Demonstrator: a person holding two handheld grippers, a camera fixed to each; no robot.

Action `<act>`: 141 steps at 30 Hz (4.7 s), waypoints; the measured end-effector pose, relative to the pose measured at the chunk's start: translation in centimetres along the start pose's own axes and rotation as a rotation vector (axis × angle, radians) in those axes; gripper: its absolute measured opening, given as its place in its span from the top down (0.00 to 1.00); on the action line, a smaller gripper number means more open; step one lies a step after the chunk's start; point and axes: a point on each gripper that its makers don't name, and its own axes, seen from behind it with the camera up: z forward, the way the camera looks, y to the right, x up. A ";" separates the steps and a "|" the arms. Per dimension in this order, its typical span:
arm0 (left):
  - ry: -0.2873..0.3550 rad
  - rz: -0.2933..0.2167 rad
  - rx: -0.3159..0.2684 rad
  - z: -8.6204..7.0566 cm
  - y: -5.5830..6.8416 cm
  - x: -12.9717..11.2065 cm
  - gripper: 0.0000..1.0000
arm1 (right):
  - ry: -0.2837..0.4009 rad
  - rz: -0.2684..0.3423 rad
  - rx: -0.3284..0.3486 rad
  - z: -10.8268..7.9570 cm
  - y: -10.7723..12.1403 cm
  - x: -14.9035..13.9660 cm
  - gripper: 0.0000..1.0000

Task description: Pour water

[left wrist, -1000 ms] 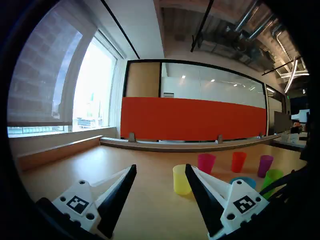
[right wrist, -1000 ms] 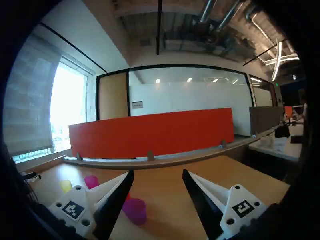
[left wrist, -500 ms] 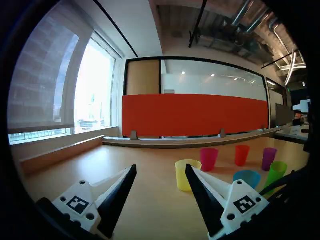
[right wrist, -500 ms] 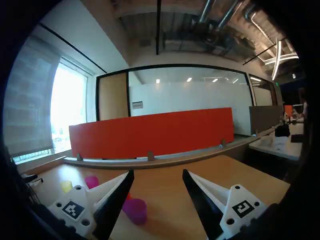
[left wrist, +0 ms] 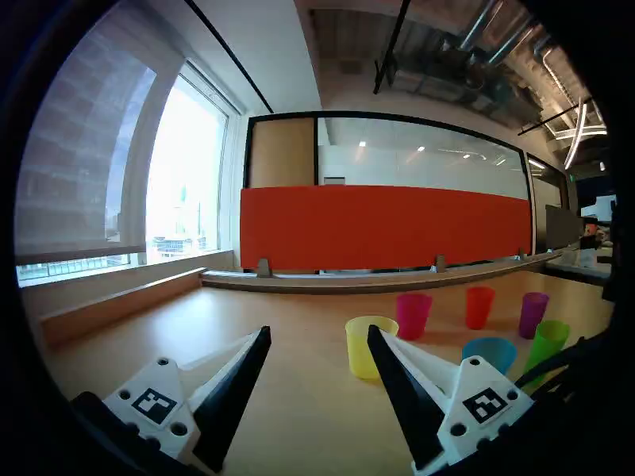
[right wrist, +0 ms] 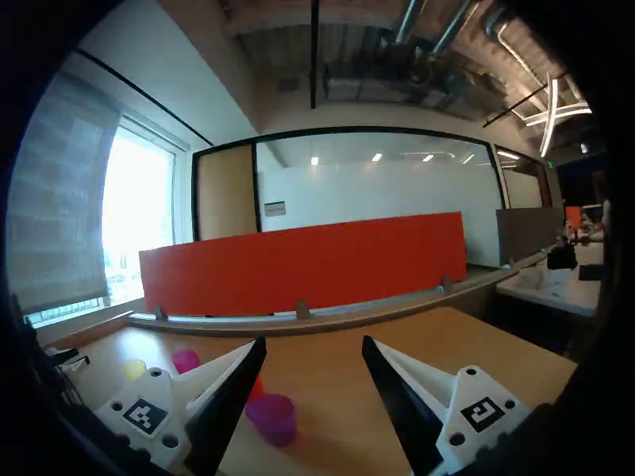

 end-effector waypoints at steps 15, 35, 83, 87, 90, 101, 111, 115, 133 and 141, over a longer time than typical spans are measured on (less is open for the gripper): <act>-0.001 0.001 0.002 0.0 0.0 -0.1 0.10 | -0.005 0.004 0.002 0.1 0.3 -0.4 0.06; -0.002 0.002 0.002 0.1 0.0 -0.2 0.10 | 0.054 -0.108 0.024 0.1 0.3 -0.6 0.06; -0.002 0.002 0.002 0.1 0.1 -0.3 0.10 | -0.013 -0.079 0.006 1.3 4.1 -9.8 0.03; -0.002 0.002 0.002 0.1 0.1 -0.3 0.10 | -0.011 -0.084 0.009 1.3 4.0 -9.8 0.03; -0.002 0.002 0.002 0.1 0.0 -0.3 0.10 | -0.012 -0.096 0.010 1.2 4.0 -9.9 0.03; -0.002 0.002 0.002 0.1 0.0 -0.3 0.10 | -0.011 -0.115 0.004 1.2 3.9 -10.0 0.03; -0.002 0.003 0.002 0.1 0.0 -0.3 0.10 | -0.011 -0.114 0.001 1.2 4.0 -10.0 0.03; -0.002 0.002 0.002 0.1 0.0 -0.3 0.10 | -0.011 -0.114 -0.001 1.2 4.0 -9.9 0.03; -0.002 0.002 0.001 0.1 0.1 -0.3 0.10 | -0.012 -0.114 -0.001 1.2 3.9 -9.9 0.00; -0.002 0.002 0.002 0.1 0.1 -0.3 0.10 | -0.012 -0.114 -0.001 1.2 3.9 -9.9 0.01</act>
